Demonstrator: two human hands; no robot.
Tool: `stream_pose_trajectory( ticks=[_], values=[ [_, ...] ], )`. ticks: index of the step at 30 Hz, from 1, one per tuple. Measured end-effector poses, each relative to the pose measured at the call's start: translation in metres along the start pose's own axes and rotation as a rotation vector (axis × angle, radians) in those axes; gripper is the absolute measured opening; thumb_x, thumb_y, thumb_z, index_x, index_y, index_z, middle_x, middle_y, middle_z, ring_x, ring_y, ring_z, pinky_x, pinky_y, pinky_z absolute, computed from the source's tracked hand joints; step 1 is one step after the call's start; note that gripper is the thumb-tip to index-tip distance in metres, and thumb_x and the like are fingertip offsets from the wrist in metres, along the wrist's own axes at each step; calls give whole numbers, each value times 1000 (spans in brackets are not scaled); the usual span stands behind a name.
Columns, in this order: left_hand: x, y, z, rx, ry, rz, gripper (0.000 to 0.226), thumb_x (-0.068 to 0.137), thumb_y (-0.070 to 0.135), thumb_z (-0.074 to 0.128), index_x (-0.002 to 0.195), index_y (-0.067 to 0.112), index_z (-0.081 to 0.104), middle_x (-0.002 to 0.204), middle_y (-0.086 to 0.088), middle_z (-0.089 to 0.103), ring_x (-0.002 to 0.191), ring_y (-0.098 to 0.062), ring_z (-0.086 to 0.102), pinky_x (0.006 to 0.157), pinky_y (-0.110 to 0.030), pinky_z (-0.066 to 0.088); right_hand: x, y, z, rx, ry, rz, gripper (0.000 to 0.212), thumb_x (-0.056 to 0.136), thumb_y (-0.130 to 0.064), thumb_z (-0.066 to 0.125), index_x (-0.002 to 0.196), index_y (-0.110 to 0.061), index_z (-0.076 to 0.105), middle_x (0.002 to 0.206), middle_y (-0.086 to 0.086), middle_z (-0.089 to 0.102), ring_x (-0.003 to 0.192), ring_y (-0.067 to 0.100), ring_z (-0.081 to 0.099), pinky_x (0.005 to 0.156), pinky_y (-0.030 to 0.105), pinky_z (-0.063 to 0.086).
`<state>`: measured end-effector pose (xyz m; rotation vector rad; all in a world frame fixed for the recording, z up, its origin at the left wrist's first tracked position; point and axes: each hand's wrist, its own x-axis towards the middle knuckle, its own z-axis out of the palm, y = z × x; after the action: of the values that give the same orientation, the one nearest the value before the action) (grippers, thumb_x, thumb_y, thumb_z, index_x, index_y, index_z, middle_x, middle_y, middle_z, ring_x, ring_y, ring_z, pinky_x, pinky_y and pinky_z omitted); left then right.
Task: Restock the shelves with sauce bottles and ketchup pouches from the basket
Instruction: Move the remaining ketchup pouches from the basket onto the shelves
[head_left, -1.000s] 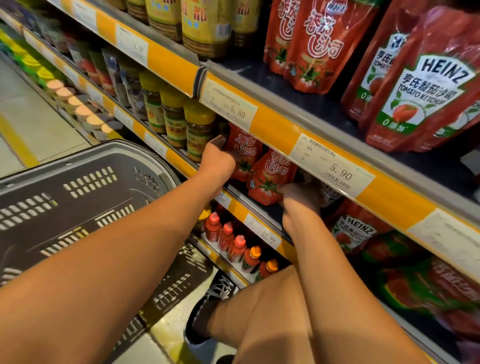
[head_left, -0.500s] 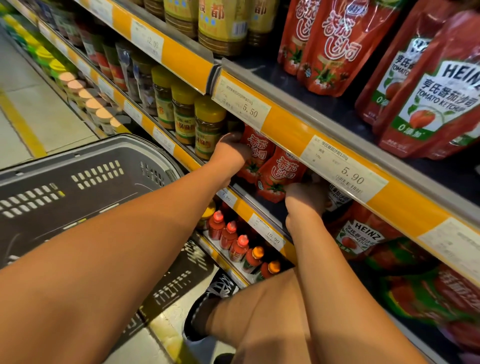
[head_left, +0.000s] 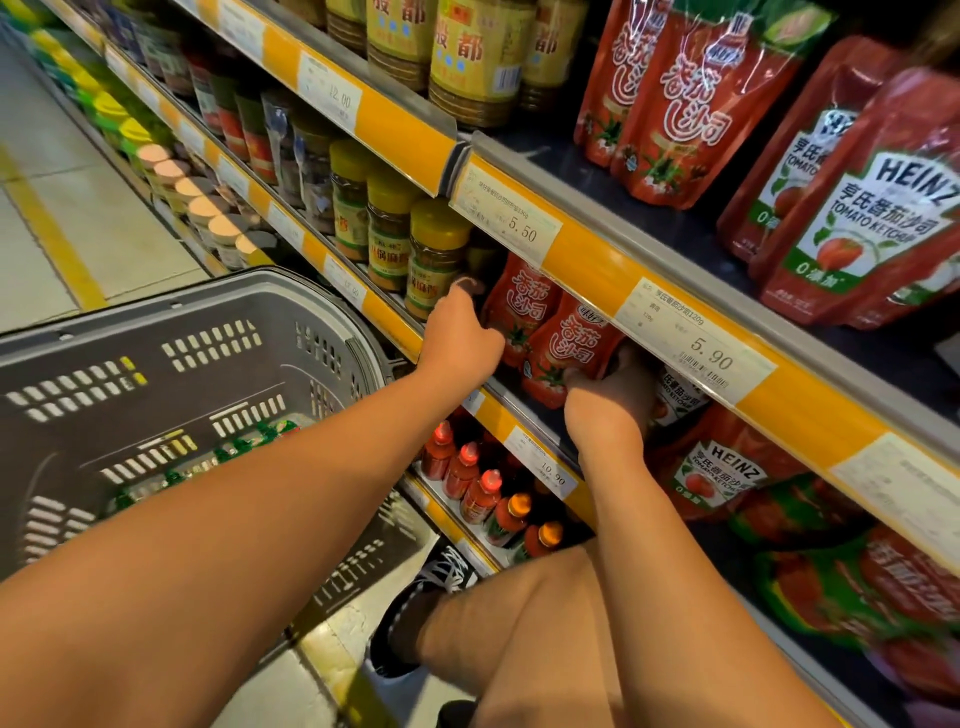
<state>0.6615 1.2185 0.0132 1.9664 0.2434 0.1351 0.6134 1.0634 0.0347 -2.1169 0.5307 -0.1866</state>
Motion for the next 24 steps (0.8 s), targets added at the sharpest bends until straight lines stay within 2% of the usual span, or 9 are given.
stream_pose_trajectory(
  ticks=[4, 6, 8, 11, 13, 17, 20, 22, 24],
  values=[
    [-21, 0, -3, 25, 24, 68, 38, 89, 13, 67, 122, 16, 49, 122, -8, 57, 107, -33, 59, 87, -52, 55, -7, 3, -4, 3, 2, -33, 48, 93, -26, 74, 137, -12, 59, 134, 8, 66, 117, 28, 65, 91, 32, 48],
    [-31, -3, -1, 53, -11, 93, 29, 91, 16, 67, 115, 12, 53, 119, -7, 58, 106, -30, 58, 89, -52, 54, -13, 8, -7, -69, -84, 47, 56, 92, -32, 73, 140, -8, 56, 135, 11, 64, 111, 27, 62, 90, 33, 48],
    [-36, -6, 0, 82, -68, 94, 21, 92, 17, 66, 111, 10, 59, 119, -6, 59, 106, -29, 60, 91, -51, 54, -20, 14, -13, -199, -144, 117, 63, 90, -38, 71, 142, -8, 53, 138, 15, 60, 118, 33, 60, 94, 38, 49],
    [-37, -7, 0, 85, -114, 81, 15, 94, 17, 65, 105, 7, 65, 116, -10, 64, 105, -32, 63, 90, -49, 55, -29, 21, -23, -188, -101, 26, 34, 85, -24, 72, 115, -19, 56, 120, 9, 66, 108, 34, 64, 92, 47, 55],
    [-35, -6, 0, 74, -126, 82, 14, 92, 14, 65, 103, 5, 65, 108, -14, 67, 98, -32, 65, 86, -47, 57, -33, 22, -25, -226, -168, -40, 23, 85, -16, 69, 106, -22, 61, 108, 2, 68, 100, 30, 66, 87, 45, 56],
    [-30, -3, 0, 68, -150, 81, 19, 91, 13, 66, 109, 13, 71, 106, -7, 70, 93, -26, 67, 86, -41, 58, -39, 13, -17, -360, -327, -124, 42, 91, -21, 63, 133, -23, 63, 128, 0, 64, 116, 25, 61, 97, 44, 52],
    [-23, 0, 0, 74, -172, 80, 7, 89, 13, 68, 96, 13, 71, 96, -4, 71, 90, -24, 66, 78, -37, 56, -36, 8, -7, -422, -381, -143, 56, 95, -29, 63, 149, -20, 51, 143, 1, 58, 128, 26, 56, 104, 45, 49],
    [-18, 1, 0, 86, -194, 69, 1, 87, 14, 69, 87, 13, 69, 88, -3, 69, 85, -25, 65, 70, -35, 54, -32, 7, -1, -448, -392, -159, 54, 95, -31, 63, 147, -20, 51, 143, 3, 59, 126, 29, 58, 99, 41, 50],
    [-12, 0, 3, 93, -224, 62, 14, 85, 13, 68, 95, 4, 71, 90, -9, 72, 83, -27, 66, 69, -37, 56, -26, 5, 3, -455, -384, -155, 46, 95, -29, 62, 140, -21, 56, 132, 5, 65, 115, 30, 62, 91, 40, 52]
  ],
)
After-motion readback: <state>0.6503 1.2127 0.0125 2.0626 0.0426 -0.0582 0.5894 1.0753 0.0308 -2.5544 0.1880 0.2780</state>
